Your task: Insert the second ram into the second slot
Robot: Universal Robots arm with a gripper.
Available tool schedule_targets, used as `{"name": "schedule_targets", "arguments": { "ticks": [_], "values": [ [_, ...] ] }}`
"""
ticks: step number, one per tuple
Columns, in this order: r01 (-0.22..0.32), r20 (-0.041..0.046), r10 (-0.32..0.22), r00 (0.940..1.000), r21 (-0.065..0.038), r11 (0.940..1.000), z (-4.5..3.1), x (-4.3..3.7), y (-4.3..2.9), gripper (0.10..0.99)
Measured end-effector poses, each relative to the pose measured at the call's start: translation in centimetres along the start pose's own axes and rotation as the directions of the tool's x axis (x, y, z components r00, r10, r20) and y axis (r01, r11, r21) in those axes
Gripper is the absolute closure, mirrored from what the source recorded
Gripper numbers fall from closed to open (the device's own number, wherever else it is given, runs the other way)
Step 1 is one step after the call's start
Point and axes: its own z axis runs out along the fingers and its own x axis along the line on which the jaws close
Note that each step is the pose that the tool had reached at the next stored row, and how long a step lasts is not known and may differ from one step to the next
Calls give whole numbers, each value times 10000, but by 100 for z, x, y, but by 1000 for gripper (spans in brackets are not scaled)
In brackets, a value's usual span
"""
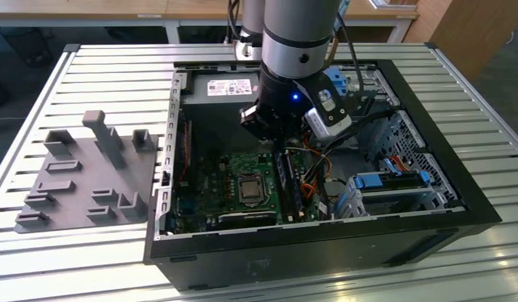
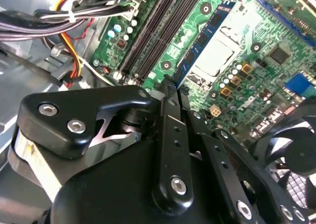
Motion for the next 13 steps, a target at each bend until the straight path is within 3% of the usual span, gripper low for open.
{"name": "schedule_targets", "arguments": {
  "ticks": [4,10,13],
  "values": [
    [-583,26,583,9983,5,9983,71,-2,-7,949],
    [-562,26,562,9984,-16,9984,131,-22,-80,949],
    [-562,26,562,9984,-15,9984,158,-84,-89,949]
  ]
}}
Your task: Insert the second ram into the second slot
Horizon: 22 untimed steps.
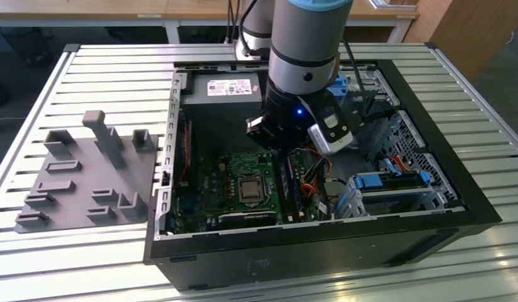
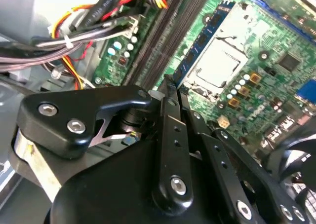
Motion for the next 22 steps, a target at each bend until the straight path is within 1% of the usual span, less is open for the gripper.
{"name": "schedule_targets", "arguments": {
  "ticks": [3,6,11,16,22],
  "values": [
    [-5,0,5,10000,1,10000,54,-27,-1,949],
    [-13,1,13,10000,-1,10000,108,-31,-3,949],
    [-13,-9,13,10000,0,10000,140,-32,-6,949],
    [-14,-11,14,10000,0,10000,201,-34,-81,949],
    [-75,-9,75,10000,0,10000,260,-55,-99,949]
  ]
}}
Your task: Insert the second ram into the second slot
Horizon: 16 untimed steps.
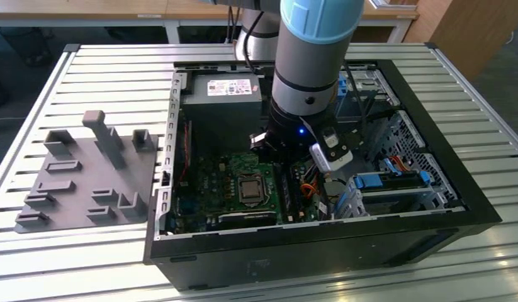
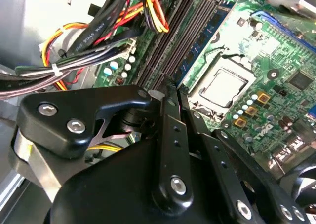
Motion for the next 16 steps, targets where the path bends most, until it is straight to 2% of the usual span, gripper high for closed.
{"name": "schedule_targets", "arguments": {
  "ticks": [9,16],
  "values": [
    [-2,-6,2,10000,1,10000,24,-18,-3,949],
    [-2,-6,2,10000,2,10000,116,-24,-6,949]
  ]
}}
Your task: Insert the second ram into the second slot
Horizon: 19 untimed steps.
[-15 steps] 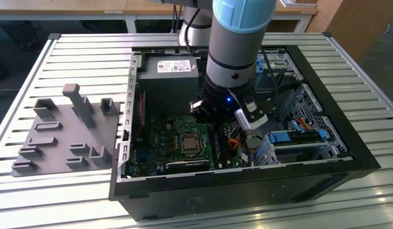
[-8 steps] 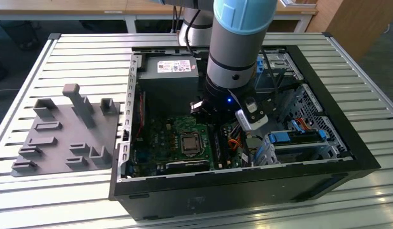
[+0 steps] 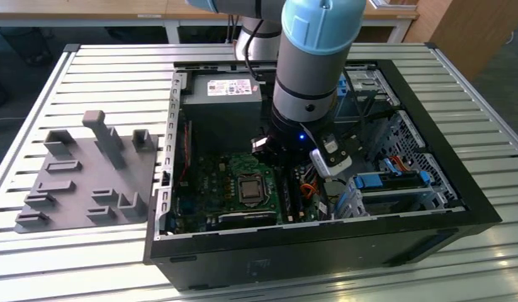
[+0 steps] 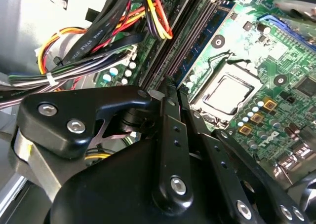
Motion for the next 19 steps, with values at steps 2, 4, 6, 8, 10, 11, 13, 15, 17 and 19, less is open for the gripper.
{"name": "schedule_targets", "arguments": {
  "ticks": [2,4,6,8,10,11,13,15,17,19],
  "values": [
    [0,-1,0,10000,2,10000,6,0,0,949],
    [-1,-1,1,10000,3,10000,7,-1,0,949],
    [0,-1,0,10000,4,10000,11,-2,1,949],
    [0,0,0,10000,17,10000,14,-4,3,949],
    [1,0,-1,10000,32,10000,15,-5,6,949],
    [1,-1,-1,10000,35,10000,15,-5,7,949],
    [1,-1,-1,10000,37,10000,15,-6,9,949],
    [-1,-5,1,10000,36,10000,14,-6,10,949],
    [0,-20,0,10000,37,10000,12,-10,11,949],
    [-1,-31,1,10000,42,10000,12,-15,11,949]
  ]
}}
